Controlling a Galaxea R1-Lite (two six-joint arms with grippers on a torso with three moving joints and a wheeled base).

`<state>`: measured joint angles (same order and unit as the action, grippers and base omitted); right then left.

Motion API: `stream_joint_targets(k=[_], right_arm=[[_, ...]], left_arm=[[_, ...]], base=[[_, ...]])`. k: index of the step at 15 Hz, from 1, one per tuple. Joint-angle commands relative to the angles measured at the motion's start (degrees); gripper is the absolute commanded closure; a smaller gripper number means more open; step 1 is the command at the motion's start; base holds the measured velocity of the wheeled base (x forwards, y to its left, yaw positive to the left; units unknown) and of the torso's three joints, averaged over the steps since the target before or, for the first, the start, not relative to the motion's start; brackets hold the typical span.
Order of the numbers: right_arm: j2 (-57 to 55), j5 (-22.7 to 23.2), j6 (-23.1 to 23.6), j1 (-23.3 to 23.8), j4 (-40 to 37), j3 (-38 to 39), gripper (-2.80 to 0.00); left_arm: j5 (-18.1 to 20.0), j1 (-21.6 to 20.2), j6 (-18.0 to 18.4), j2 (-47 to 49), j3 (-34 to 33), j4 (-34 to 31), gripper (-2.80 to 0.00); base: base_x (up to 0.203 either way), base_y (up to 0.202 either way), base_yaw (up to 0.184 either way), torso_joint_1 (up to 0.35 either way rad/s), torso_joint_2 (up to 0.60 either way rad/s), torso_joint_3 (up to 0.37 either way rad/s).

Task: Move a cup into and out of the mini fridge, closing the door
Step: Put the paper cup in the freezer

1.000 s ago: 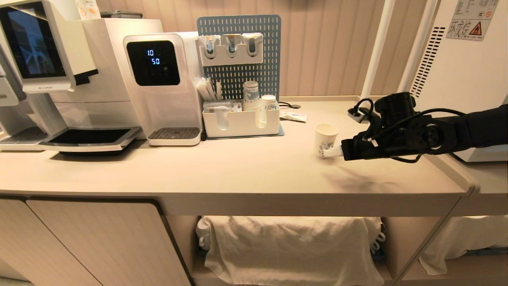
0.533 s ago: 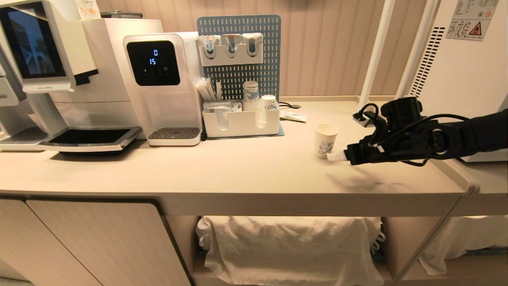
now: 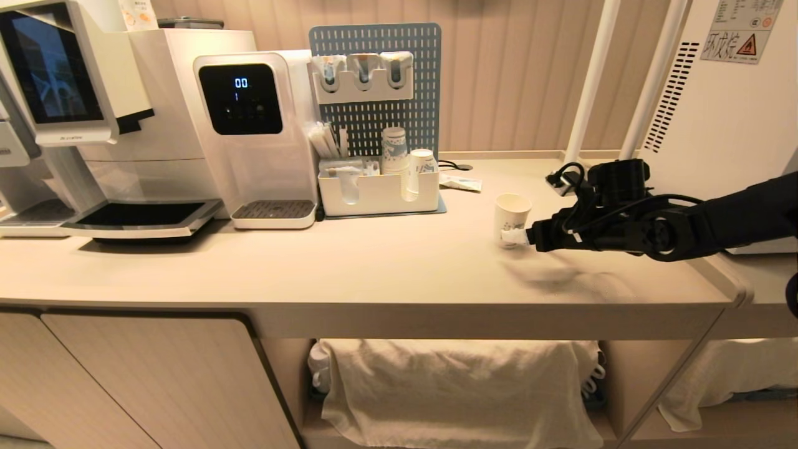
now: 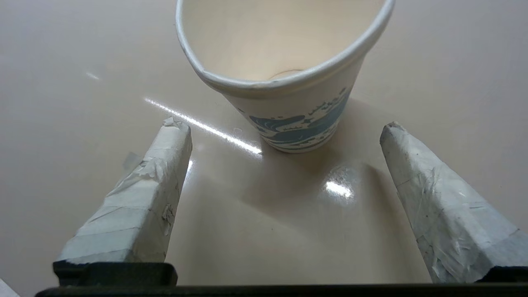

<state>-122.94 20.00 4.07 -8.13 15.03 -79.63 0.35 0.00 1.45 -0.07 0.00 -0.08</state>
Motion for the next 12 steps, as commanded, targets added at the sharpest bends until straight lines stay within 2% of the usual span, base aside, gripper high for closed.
stream_joint_targets(k=[1,4,9,12], right_arm=[[-2.26,0.12,0.06,-0.43,2.23,-0.3,-2.8],[-4.11,0.12,0.06,-0.75,3.0,-2.22,-2.8],[-7.59,0.12,0.17,-0.8,9.63,-5.1,-2.8],[-8.61,0.21,0.32,-0.75,10.88,-5.36,-2.8]], left_arm=[[0.0,0.0,0.04,-0.01,0.0,-0.01,0.0],[0.0,0.0,0.04,-0.01,0.0,-0.01,0.0],[0.0,0.0,-0.01,-0.01,0.0,-0.01,0.0],[0.0,0.0,0.04,-0.01,0.0,-0.01,0.0]], base=[[0.0,0.0,0.0,0.0,0.0,0.0],[0.0,0.0,0.0,0.0,0.0,0.0],[0.0,0.0,0.0,0.0,0.0,0.0],[0.0,0.0,0.0,0.0,0.0,0.0]])
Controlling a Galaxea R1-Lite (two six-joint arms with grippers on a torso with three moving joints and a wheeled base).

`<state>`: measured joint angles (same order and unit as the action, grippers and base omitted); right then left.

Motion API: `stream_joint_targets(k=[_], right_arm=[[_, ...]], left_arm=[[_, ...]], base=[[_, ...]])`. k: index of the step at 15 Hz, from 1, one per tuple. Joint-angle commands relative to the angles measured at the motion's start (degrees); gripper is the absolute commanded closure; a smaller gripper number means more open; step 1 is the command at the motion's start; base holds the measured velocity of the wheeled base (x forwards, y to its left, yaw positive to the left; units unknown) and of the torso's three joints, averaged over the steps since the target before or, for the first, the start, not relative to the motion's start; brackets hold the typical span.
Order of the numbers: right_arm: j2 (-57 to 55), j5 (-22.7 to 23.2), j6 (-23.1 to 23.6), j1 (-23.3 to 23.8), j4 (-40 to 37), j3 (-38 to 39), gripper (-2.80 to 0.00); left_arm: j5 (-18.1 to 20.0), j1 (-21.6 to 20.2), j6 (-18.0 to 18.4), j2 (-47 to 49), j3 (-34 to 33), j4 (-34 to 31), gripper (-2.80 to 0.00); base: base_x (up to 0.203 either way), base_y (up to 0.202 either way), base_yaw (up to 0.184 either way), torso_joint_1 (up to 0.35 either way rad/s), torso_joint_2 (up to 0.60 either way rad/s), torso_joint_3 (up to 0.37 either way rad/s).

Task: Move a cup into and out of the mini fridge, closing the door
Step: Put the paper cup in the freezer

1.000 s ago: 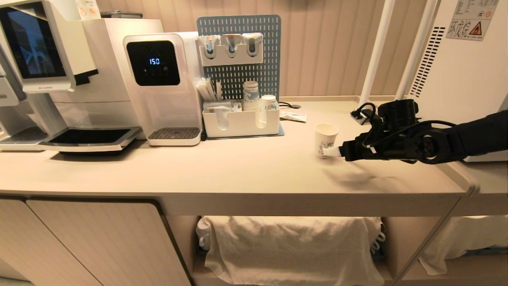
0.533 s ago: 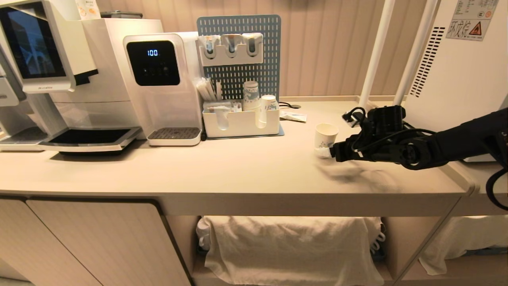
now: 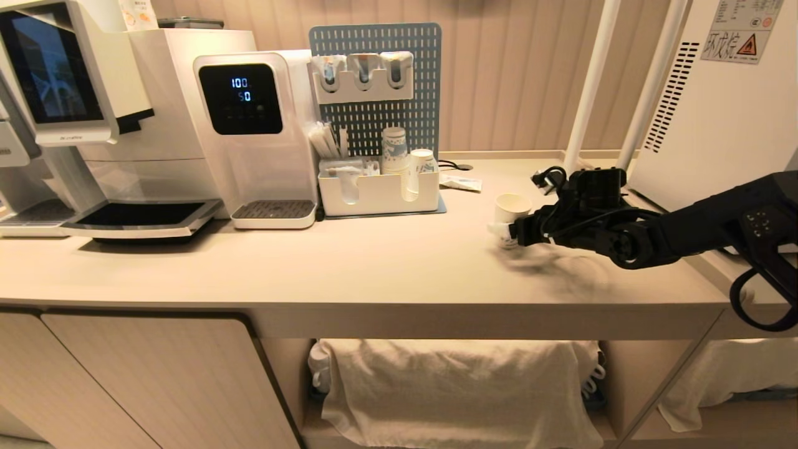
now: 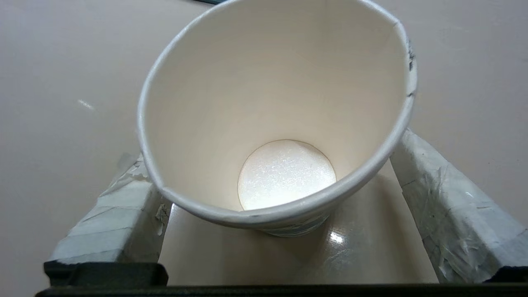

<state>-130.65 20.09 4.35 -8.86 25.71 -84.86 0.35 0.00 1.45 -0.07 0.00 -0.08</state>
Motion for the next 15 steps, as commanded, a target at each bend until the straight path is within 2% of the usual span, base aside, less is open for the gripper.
stream_joint_targets(k=[1,7,8,15], right_arm=[[-1.17,0.18,0.04,-0.01,0.71,-0.13,-2.8],[-2.24,0.15,-0.34,0.07,3.76,-0.2,-2.8],[-2.24,0.21,-0.77,0.07,4.0,-0.15,0.0],[2.39,-0.24,-0.52,0.32,1.55,0.81,0.0]], left_arm=[[0.0,0.0,-0.02,-0.01,0.0,0.0,0.0],[0.0,0.0,0.04,-0.01,0.0,0.0,0.0],[0.0,0.0,-0.04,-0.01,0.0,0.0,0.0],[0.0,0.0,0.04,-0.01,0.0,0.0,0.0]], base=[[0.0,0.0,0.0,0.0,0.0,0.0],[0.0,0.0,0.0,0.0,0.0,0.0],[0.0,0.0,0.0,0.0,0.0,0.0],[0.0,0.0,0.0,0.0,0.0,0.0]])
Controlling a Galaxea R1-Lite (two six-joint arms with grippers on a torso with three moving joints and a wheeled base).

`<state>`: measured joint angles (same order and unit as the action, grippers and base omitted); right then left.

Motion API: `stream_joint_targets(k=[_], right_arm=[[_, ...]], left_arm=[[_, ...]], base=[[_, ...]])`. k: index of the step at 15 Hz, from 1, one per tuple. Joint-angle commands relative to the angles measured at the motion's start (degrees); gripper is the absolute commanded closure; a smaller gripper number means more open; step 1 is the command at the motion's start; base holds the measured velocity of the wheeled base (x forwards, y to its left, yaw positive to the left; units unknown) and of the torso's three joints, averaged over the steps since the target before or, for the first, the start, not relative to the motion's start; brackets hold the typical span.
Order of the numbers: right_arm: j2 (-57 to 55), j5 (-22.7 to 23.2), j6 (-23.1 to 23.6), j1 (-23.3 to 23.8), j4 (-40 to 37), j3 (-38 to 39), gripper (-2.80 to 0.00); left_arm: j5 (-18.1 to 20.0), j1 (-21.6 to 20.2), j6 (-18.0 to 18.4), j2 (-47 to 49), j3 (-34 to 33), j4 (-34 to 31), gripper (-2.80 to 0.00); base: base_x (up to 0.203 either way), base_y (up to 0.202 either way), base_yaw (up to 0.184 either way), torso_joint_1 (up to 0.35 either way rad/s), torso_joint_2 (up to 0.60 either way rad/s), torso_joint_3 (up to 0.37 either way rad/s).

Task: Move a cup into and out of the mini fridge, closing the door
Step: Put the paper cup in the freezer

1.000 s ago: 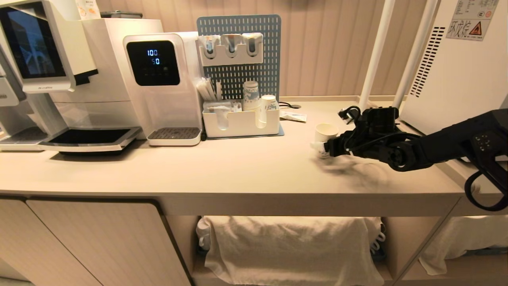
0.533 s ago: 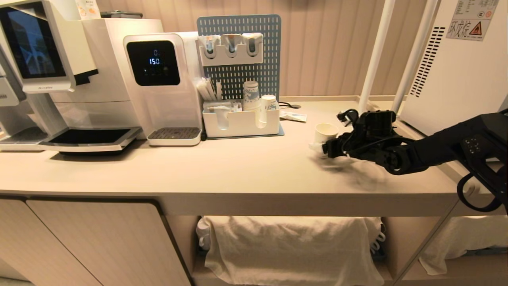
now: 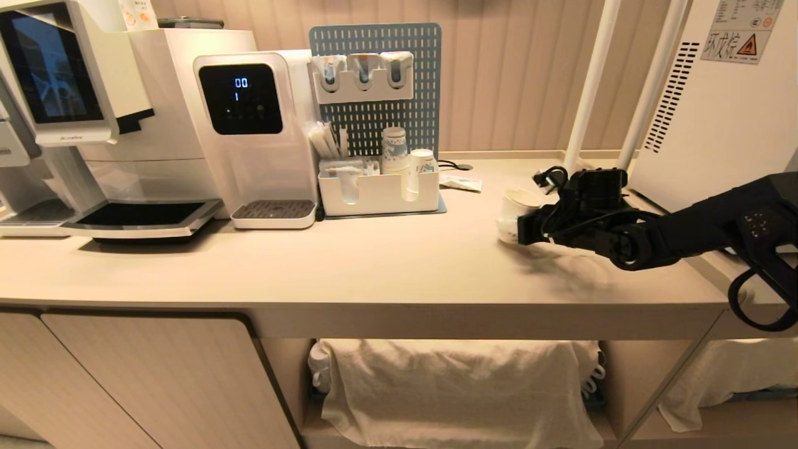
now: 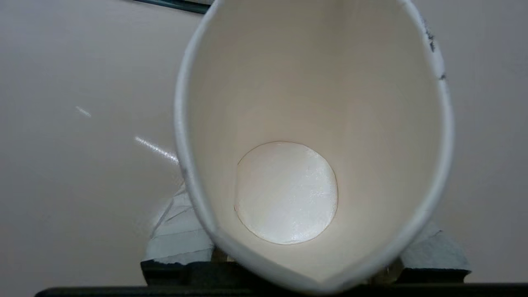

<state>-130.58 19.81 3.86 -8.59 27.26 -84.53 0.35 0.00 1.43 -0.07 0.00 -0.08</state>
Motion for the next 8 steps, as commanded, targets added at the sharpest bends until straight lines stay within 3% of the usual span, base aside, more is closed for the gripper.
stream_joint_targets(k=[1,4,8], right_arm=[[3.72,0.03,-0.16,0.19,-0.12,1.22,0.0],[12.1,0.1,-0.46,1.26,-6.06,3.11,0.0],[33.05,-2.71,-1.02,2.5,-36.08,6.14,0.0]], left_arm=[[0.0,0.0,-0.02,-0.01,0.0,0.06,0.0],[0.0,0.0,0.01,-0.01,0.0,0.04,0.0],[0.0,0.0,-0.02,-0.01,0.0,-0.01,0.0]], base=[[0.0,0.0,0.0,0.0,0.0,0.0],[0.0,0.0,0.0,0.0,0.0,0.0],[0.0,0.0,0.0,0.0,0.0,0.0]])
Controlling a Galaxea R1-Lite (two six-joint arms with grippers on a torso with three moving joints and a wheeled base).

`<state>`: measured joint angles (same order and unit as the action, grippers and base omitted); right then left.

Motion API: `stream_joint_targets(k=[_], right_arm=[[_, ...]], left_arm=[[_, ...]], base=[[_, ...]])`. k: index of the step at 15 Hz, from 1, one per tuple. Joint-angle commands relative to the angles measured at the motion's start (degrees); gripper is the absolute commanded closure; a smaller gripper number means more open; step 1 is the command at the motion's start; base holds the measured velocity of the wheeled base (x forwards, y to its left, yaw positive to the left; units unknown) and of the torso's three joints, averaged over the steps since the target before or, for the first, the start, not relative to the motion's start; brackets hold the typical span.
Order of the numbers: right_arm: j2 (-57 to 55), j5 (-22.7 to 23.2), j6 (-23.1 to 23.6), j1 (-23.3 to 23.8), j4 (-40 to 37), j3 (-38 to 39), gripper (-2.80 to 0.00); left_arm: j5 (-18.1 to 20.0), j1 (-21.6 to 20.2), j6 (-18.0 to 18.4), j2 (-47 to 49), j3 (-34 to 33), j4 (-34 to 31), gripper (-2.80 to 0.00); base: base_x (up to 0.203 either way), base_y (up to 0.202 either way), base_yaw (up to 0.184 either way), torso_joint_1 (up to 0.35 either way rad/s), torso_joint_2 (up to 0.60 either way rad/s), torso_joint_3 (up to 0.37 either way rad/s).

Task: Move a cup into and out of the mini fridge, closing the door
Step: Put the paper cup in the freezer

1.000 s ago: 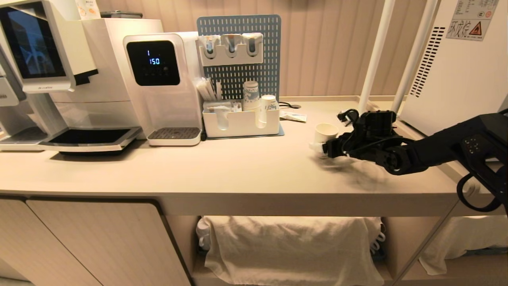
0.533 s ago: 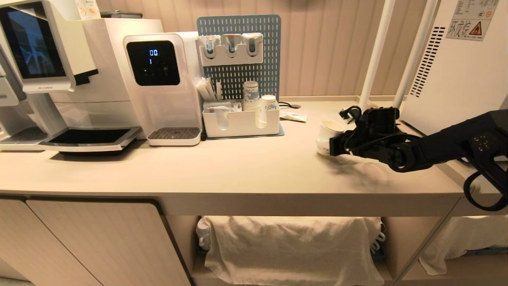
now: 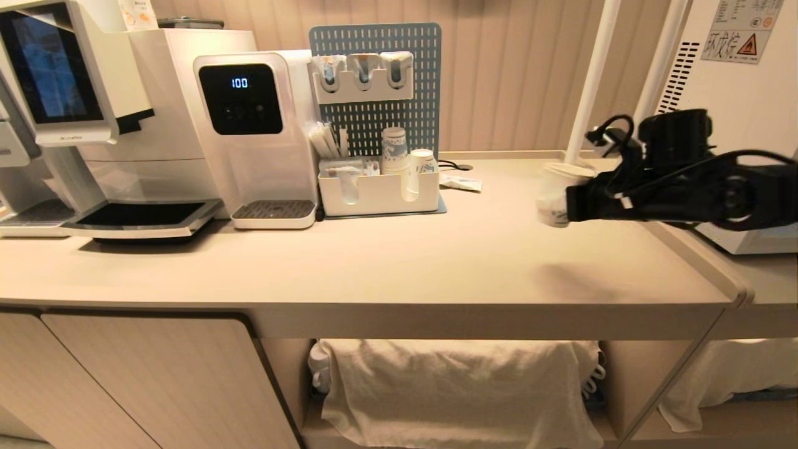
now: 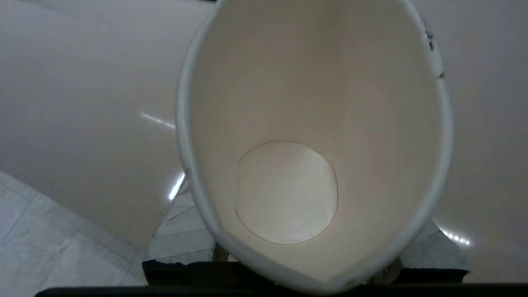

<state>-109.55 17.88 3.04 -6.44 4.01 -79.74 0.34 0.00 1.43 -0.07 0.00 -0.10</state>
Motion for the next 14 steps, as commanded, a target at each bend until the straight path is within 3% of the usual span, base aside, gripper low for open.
stream_joint_targets(k=[1,3,6,10,14], right_arm=[[18.1,-2.19,-1.12,0.45,-19.09,3.4,0.0],[30.05,-4.29,-3.28,0.57,-24.76,11.16,0.0],[47.58,-7.69,-2.77,0.67,-25.3,29.59,0.0],[67.7,-11.05,5.94,1.41,-9.77,57.43,0.0],[87.17,-12.78,8.61,3.04,-5.14,72.46,0.0]], left_arm=[[0.01,0.0,-0.02,-0.01,0.0,0.01,0.0],[0.01,0.0,-0.02,-0.01,0.0,0.01,0.0],[0.01,0.0,0.01,-0.01,0.0,0.01,0.0],[0.01,0.0,0.07,-0.01,0.0,0.01,0.0],[0.01,0.0,0.07,-0.01,0.0,0.01,0.0]], base=[[0.0,0.0,0.0,0.0,0.0,0.0],[0.0,0.0,0.0,0.0,0.0,0.0],[0.0,0.0,0.0,0.0,0.0,0.0],[0.0,0.0,0.0,0.0,0.0,0.0],[0.0,0.0,0.0,0.0,0.0,0.0]])
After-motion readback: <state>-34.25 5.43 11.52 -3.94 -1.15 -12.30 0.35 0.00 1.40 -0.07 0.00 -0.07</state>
